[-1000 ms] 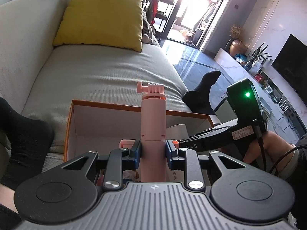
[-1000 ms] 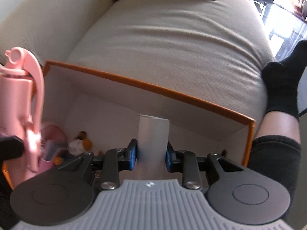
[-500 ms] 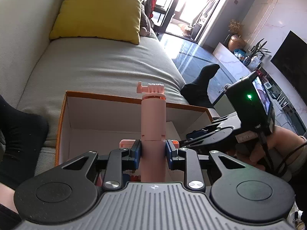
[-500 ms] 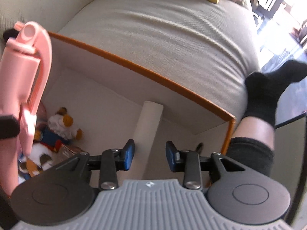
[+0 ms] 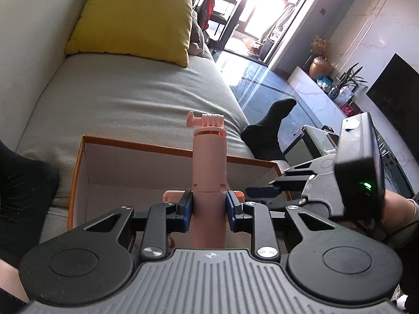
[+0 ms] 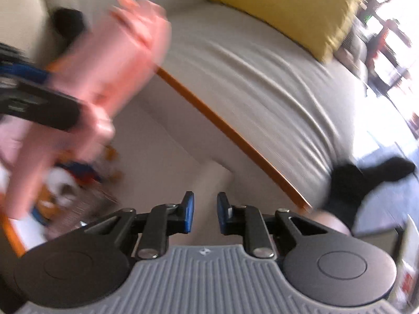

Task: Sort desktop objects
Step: 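Lower the white box into the orange box and open the right tool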

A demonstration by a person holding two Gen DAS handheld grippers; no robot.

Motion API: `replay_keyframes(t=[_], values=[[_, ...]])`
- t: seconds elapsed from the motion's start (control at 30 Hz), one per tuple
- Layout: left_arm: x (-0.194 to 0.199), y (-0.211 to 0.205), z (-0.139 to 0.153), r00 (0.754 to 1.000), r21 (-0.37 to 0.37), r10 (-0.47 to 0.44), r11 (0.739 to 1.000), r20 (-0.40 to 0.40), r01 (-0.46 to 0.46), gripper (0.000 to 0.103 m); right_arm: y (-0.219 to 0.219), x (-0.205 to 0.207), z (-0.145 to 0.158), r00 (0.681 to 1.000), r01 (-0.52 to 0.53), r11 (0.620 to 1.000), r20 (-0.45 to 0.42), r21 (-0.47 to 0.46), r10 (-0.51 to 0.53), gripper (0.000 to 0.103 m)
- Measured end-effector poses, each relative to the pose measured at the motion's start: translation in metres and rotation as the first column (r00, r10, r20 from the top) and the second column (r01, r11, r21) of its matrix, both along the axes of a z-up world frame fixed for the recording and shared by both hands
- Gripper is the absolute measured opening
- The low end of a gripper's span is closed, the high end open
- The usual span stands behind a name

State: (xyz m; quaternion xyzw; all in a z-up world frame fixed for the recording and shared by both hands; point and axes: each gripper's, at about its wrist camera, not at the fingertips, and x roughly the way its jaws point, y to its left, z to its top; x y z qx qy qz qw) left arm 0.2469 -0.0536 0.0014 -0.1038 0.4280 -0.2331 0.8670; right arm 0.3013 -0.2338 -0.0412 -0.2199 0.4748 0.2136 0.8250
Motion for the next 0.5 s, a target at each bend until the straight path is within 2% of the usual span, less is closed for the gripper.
replay_keyframes(t=[0.07,0.13,0.23,0.37,0.5], values=[[0.0,0.002,0.0,1.0,0.002,0.009,1.0,-0.001,-0.009,0.03,0.01,0.0,-0.002,0.999,-0.049,0.998,-0.012,0.035,0.05,0.018],[0.0,0.003,0.001,1.0,0.008,0.016,1.0,-0.002,-0.016,0.03,0.017,0.002,-0.008,0.996,-0.078,0.997,-0.033,0.027,0.079,0.017],[0.001,0.004,0.002,1.0,0.001,0.011,1.0,-0.007,-0.011,0.03,0.016,0.009,-0.022,0.996,-0.04,0.998,-0.076,-0.055,0.036,0.013],[0.008,0.001,0.003,1.0,-0.053,-0.011,0.999,-0.026,0.01,0.03,0.002,0.01,-0.024,0.996,0.022,0.993,-0.08,-0.114,-0.031,0.013],[0.013,-0.01,0.0,0.999,-0.077,-0.021,0.997,-0.039,0.018,0.03,-0.007,0.012,-0.024,0.995,0.021,0.995,-0.1,-0.1,-0.031,0.013]])
